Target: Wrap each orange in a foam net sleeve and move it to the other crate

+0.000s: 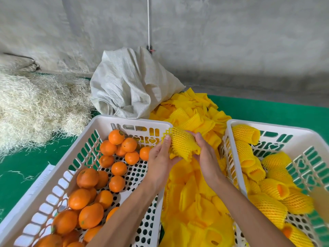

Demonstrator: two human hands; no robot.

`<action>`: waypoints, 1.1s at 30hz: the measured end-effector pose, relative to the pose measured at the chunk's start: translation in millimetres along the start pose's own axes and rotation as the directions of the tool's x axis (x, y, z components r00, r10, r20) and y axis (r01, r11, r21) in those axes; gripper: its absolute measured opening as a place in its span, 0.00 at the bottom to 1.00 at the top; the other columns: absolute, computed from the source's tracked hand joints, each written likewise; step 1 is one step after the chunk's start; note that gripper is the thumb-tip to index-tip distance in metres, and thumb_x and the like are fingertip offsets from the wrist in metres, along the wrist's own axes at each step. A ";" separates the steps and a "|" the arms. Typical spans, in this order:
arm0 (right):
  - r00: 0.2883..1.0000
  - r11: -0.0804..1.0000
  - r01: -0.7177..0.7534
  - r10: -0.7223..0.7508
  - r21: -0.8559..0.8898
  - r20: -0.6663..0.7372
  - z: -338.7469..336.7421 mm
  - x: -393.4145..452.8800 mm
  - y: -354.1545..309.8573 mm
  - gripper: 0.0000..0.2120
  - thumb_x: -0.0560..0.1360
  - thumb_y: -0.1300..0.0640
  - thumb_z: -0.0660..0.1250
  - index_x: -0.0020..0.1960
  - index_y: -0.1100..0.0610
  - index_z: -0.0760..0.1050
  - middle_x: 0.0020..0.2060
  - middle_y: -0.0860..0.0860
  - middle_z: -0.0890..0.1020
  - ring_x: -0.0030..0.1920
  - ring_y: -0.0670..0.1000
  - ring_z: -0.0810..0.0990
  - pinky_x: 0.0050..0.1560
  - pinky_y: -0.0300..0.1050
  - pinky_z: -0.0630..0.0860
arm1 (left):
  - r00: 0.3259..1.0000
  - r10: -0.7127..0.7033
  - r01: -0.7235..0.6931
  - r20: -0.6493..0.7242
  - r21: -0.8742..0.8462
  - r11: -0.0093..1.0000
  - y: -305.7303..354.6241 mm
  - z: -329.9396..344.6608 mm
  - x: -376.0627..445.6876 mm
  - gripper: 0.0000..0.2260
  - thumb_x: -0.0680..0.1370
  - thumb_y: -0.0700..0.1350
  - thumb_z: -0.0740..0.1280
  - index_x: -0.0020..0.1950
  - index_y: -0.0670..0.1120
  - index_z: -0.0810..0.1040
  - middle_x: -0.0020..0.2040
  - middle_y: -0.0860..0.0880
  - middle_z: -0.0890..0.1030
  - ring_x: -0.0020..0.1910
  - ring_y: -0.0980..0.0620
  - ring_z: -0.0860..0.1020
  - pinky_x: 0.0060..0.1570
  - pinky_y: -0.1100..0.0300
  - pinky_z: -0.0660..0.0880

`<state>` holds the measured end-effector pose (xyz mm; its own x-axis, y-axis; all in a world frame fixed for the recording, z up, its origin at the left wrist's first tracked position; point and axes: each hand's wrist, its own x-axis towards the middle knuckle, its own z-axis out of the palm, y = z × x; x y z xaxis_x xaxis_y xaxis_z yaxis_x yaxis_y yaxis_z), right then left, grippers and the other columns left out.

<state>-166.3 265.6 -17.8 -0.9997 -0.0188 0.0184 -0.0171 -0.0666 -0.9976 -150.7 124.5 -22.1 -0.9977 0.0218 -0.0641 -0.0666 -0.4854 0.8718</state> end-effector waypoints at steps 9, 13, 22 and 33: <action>0.948 0.814 0.305 -0.306 -0.495 0.082 -9.7 -5.2 9.2 0.35 0.71 0.31 0.72 0.74 0.37 0.65 0.68 0.36 0.73 0.67 0.40 0.74 0.57 0.35 0.78 | 0.997 0.068 -0.069 0.032 0.035 0.997 -1.7 -0.7 -0.2 0.17 0.88 0.47 0.57 0.66 0.37 0.79 0.59 0.39 0.83 0.61 0.41 0.81 0.60 0.50 0.80; 0.931 0.809 0.279 -0.361 -0.518 -0.062 -15.8 -2.8 3.9 0.33 0.70 0.36 0.75 0.71 0.41 0.68 0.64 0.39 0.75 0.63 0.39 0.76 0.55 0.35 0.78 | 0.986 0.109 -0.126 0.129 0.137 0.982 0.4 4.0 -3.6 0.14 0.88 0.45 0.58 0.70 0.48 0.78 0.65 0.52 0.83 0.68 0.51 0.80 0.59 0.56 0.81; 0.720 0.319 -0.228 -0.581 -0.920 -0.379 -113.7 23.8 -7.2 0.40 0.72 0.45 0.75 0.77 0.56 0.61 0.71 0.56 0.72 0.68 0.61 0.69 0.66 0.61 0.69 | 0.971 0.189 -0.231 0.146 0.375 0.898 -10.8 5.6 -7.4 0.15 0.84 0.49 0.65 0.69 0.47 0.78 0.64 0.57 0.81 0.67 0.51 0.79 0.56 0.51 0.83; 0.722 0.187 -0.079 -0.667 -0.979 -0.185 -101.9 24.6 -6.9 0.24 0.76 0.47 0.69 0.67 0.60 0.73 0.65 0.59 0.76 0.66 0.62 0.72 0.72 0.58 0.63 | 0.970 0.234 -0.237 0.062 0.434 0.869 -10.7 2.8 -5.2 0.13 0.83 0.51 0.66 0.64 0.48 0.82 0.60 0.54 0.84 0.62 0.52 0.82 0.61 0.46 0.81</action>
<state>-192.8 367.3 -17.1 -0.7140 0.2156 0.6661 0.0559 0.9659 -0.2528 -144.9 132.0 -29.8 -0.9844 -0.0379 0.1720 0.1737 -0.0473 0.9837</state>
